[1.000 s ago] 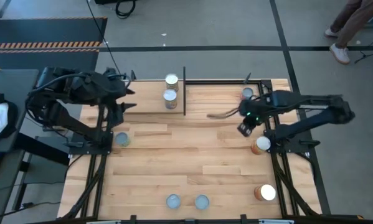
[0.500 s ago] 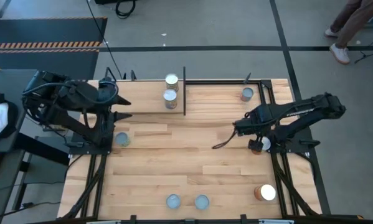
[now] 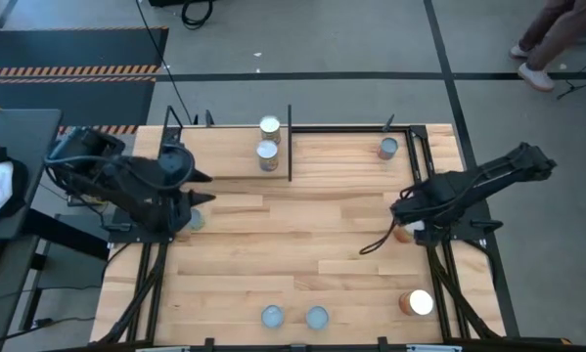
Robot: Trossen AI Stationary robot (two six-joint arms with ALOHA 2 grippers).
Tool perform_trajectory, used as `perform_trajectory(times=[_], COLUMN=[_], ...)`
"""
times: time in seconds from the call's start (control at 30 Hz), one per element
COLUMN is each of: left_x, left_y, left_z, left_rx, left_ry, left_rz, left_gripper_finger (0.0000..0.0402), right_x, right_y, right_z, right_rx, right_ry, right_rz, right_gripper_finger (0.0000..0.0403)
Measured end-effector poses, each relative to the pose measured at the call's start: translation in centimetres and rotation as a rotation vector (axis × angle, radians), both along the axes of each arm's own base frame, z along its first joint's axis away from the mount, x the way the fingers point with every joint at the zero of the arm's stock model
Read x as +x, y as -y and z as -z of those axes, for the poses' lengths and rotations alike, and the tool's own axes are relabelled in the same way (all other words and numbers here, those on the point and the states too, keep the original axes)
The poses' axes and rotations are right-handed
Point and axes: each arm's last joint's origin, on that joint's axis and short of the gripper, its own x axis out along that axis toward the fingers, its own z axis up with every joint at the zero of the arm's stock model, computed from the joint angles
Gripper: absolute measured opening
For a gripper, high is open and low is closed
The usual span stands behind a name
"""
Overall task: Pick and place cans onto a shelf
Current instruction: Put the top can of corn on the shelf
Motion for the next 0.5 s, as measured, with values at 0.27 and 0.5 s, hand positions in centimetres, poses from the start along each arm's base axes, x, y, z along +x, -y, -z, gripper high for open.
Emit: perform_trajectory(times=[0.27, 0.5], left_x=[1.6, 2.2], left_y=[1.7, 2.0], left_z=[0.8, 1.1], left_rx=[0.021, 0.043], left_ry=[-0.019, -0.029], left_rz=[-0.029, -0.033], left_gripper_finger=[0.0206, 0.0206], right_x=[0.8, 1.7], right_y=[0.6, 0.5], right_z=[2.1, 3.0], right_rx=[-0.03, 0.081], right_ry=[0.009, -0.066], right_rz=[-0.04, -0.12], right_gripper_finger=[0.04, 0.04])
